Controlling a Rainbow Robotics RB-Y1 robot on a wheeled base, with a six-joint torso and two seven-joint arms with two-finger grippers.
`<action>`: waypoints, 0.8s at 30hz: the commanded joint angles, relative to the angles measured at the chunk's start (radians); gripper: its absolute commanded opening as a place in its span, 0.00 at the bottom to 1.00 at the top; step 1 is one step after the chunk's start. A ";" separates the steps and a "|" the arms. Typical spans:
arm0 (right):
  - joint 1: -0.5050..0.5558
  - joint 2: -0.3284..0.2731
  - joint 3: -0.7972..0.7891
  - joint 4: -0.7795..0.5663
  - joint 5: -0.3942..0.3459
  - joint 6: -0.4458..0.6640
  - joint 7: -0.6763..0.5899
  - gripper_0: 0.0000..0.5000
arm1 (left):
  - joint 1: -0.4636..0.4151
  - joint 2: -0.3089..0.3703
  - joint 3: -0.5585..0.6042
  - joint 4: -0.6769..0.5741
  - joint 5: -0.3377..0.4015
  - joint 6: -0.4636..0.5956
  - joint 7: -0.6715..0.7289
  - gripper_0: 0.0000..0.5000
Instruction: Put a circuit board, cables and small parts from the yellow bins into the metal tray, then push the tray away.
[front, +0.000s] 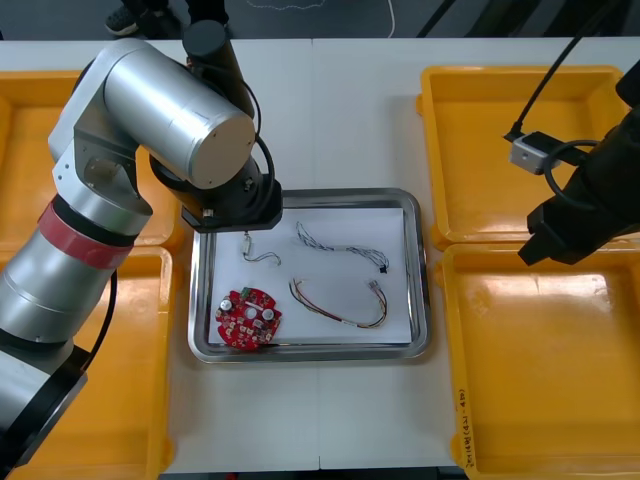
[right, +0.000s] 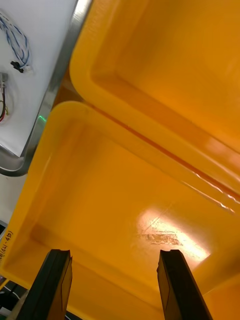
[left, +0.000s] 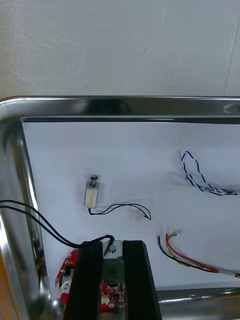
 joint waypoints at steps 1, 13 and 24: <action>0.079 -0.038 -0.082 -0.053 0.035 0.007 -0.036 1.00 | 0.056 -0.040 0.001 0.000 -0.042 -0.059 -0.142 0.00; 0.242 -0.038 -0.135 -0.166 0.144 -0.017 -0.191 1.00 | 0.086 -0.057 -0.060 0.072 -0.108 -0.199 -0.178 0.00; 0.331 -0.036 -0.138 -0.173 0.162 -0.094 -0.348 1.00 | 0.086 -0.059 -0.069 0.079 -0.108 -0.208 -0.184 0.15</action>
